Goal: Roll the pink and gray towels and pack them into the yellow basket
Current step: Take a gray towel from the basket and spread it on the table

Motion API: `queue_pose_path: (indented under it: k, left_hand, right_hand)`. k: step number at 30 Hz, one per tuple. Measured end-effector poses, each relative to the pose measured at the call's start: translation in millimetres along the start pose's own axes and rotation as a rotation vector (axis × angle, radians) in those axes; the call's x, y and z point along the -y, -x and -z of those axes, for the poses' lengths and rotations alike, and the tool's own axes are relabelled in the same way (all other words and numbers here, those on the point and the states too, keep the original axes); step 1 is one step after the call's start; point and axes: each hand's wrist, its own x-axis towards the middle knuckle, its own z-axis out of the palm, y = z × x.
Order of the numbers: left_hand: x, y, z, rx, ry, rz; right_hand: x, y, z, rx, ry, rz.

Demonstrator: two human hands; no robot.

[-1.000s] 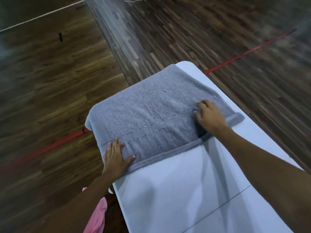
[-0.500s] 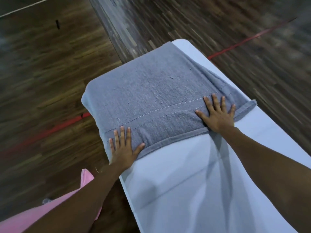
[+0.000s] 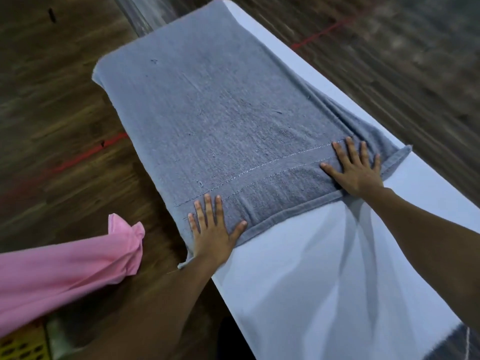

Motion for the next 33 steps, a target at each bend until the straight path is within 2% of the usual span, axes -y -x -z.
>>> queue_pose_path:
  k: [4,11,22,28,32,33]
  left_hand:
    - [-36,67,-34,0.009,-0.032,0.003]
    - [-89,154,-82,0.007,0.002,0.070]
    - [-145,254,-132,0.001,0.038,0.117]
    - [-145,257,-124,0.073,0.096,0.125]
    - [-153,250,-85,-0.063,0.189,0.128]
    - [-154,248,-79,-0.053,0.223,0.106]
  right_hand:
    - [-48,51,-14,0.003,-0.010,-0.025]
    - [-119,115,-26,0.015,0.003,0.035]
    - [-190,179,-38,0.084,0.035,0.087]
    - [-198,193,-30,0.152,0.050,0.069]
    - [-189,203,-15,0.056,-0.039,0.077]
    - [-187,212,-14,0.070,-0.083,0.105]
